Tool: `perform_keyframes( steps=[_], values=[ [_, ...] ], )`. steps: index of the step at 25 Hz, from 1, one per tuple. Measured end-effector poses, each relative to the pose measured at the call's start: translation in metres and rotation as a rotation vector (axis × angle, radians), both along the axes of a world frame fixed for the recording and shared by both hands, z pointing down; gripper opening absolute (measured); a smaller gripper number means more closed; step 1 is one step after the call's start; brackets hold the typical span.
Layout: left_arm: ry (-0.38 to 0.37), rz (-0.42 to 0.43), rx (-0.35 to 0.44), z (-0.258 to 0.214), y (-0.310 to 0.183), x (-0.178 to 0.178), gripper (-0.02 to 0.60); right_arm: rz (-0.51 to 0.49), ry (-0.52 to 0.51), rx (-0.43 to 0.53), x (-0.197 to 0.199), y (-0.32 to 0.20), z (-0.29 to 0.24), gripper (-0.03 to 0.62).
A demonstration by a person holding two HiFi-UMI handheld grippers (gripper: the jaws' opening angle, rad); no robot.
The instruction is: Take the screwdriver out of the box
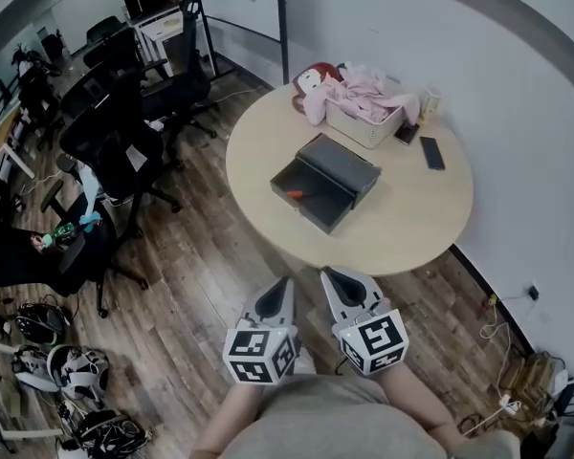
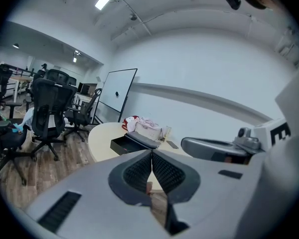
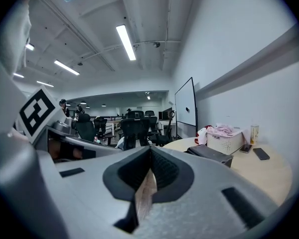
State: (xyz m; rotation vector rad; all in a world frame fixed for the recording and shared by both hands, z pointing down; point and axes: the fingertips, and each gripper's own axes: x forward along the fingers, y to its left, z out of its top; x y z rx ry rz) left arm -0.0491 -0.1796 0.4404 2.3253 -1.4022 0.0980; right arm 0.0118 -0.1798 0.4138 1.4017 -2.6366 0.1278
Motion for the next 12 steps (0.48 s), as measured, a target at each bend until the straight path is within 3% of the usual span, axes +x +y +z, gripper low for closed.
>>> perform_keyframes(
  steps=[12],
  values=[
    [0.007, 0.066, 0.002, -0.006, -0.119, -0.031, 0.005, 0.056, 0.017, 0.028, -0.032, -0.115, -0.013, 0.002]
  ],
)
